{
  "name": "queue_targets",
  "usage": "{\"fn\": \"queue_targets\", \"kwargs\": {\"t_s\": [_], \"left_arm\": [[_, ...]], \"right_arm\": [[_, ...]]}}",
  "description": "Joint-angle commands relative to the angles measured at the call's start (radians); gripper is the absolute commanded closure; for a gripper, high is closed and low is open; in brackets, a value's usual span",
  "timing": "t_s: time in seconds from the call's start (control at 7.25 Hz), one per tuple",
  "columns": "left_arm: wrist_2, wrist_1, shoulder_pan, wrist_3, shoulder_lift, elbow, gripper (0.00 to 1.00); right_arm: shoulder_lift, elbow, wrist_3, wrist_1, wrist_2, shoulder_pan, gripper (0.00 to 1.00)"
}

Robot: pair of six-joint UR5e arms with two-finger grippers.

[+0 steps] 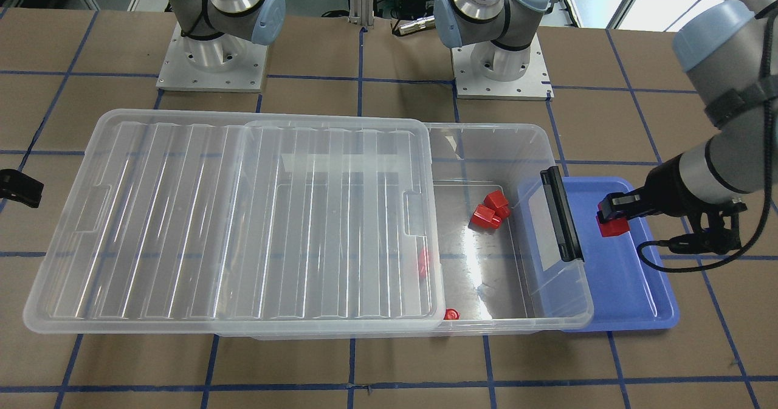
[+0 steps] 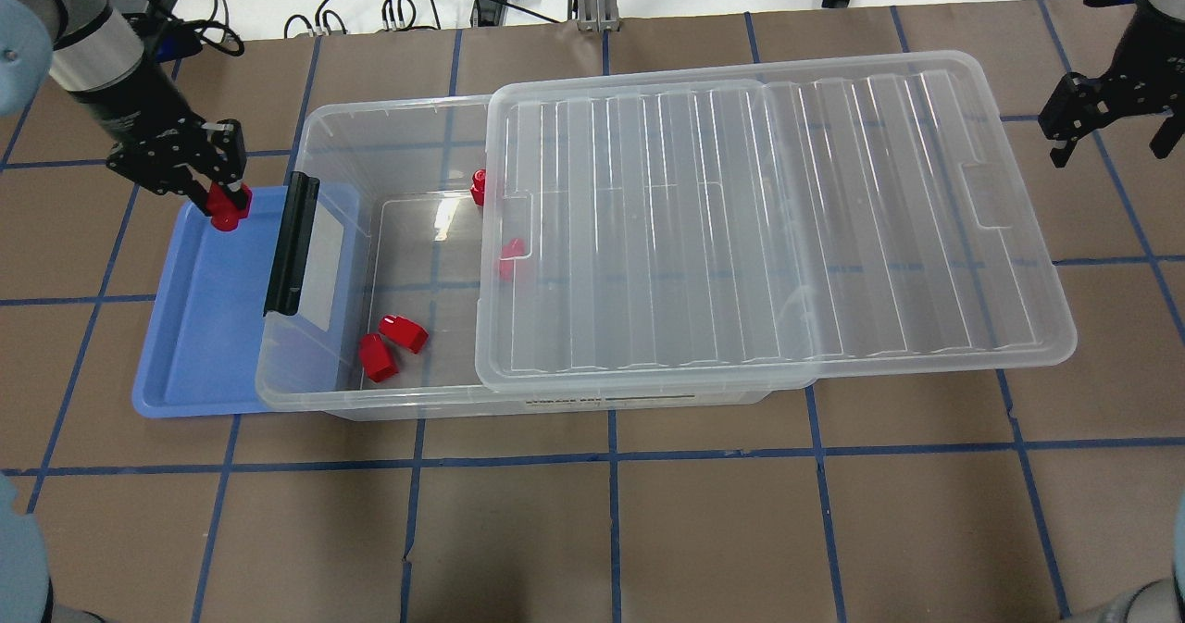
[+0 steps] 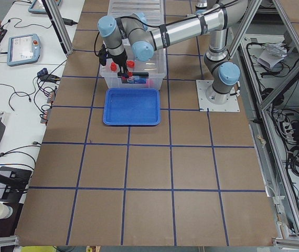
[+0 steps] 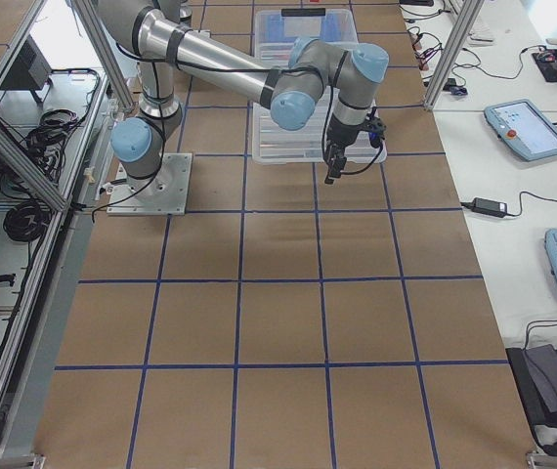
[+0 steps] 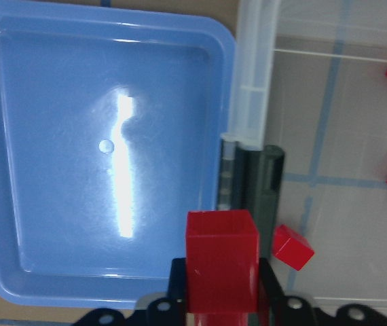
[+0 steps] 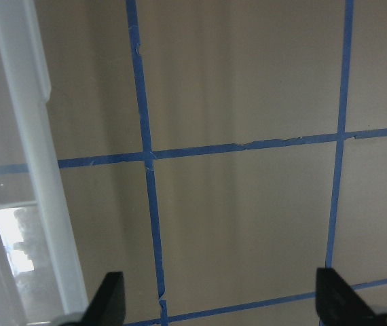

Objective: Place red block in blue tray from box

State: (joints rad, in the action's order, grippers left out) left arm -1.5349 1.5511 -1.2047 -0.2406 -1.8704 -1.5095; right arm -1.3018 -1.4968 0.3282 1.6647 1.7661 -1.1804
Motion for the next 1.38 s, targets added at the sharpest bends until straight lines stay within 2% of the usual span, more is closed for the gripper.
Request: {"fn": "queue_targets", "kwargs": {"t_s": [0.0,0.14,0.28,0.41,0.55,0.69,0.83,0.97,1.24], "left_arm": [[0.018,-0.090,0.100,-0.069,-0.051,-0.072,0.99],[0.018,-0.139,0.126,-0.078,-0.084,-0.143,0.99],[0.019,-0.295,0.128,-0.080,-0.105,-0.223,0.98],[0.018,-0.343,0.129,-0.082,-0.118,-0.259,0.97],[0.018,-0.348,0.129,-0.083,-0.121,-0.261,0.79],[0.016,-0.348,0.129,-0.083,-0.112,-0.256,0.24],[0.012,-0.314,0.110,-0.072,-0.081,-0.233,0.00],[0.007,-0.248,0.094,-0.068,-0.047,-0.189,0.00],[0.004,0.020,0.023,0.011,0.026,-0.033,0.00]], "right_arm": [[0.007,-0.038,0.009,0.027,-0.002,0.002,0.00],[0.010,-0.046,0.015,0.059,-0.002,0.002,0.00],[0.018,-0.051,0.015,0.058,-0.004,0.002,0.00],[0.018,-0.062,0.008,0.061,-0.004,0.002,0.00],[0.018,-0.068,0.006,0.067,-0.004,0.002,0.00],[0.018,-0.074,0.005,0.064,-0.005,0.002,0.00],[0.018,-0.074,0.005,0.061,-0.007,0.001,0.00],[0.018,-0.074,0.005,0.061,-0.008,0.001,0.00],[0.016,-0.074,0.006,0.055,-0.008,-0.004,0.00]]}}
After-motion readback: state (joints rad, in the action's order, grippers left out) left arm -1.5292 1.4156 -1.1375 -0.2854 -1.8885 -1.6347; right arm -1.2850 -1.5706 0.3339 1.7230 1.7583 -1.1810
